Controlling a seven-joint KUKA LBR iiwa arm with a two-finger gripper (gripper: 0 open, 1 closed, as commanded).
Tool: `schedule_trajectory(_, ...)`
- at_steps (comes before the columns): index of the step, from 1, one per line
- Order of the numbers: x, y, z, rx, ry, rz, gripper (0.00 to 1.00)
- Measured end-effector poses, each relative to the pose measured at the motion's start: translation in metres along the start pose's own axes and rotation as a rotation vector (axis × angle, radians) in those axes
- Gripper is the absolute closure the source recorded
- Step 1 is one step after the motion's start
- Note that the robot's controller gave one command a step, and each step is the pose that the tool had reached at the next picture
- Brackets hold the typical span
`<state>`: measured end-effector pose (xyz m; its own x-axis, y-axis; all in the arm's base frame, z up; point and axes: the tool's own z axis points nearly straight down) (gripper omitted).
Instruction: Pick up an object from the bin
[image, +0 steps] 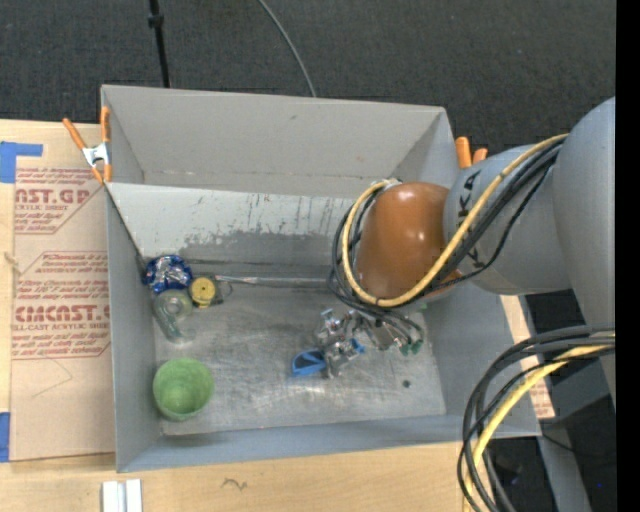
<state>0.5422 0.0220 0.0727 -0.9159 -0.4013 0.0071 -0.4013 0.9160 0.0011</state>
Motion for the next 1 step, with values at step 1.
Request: schedule_trajectory(1, -0.0027, 0.0106, -0.155, 0.006, -0.017, -0.189, 1.0)
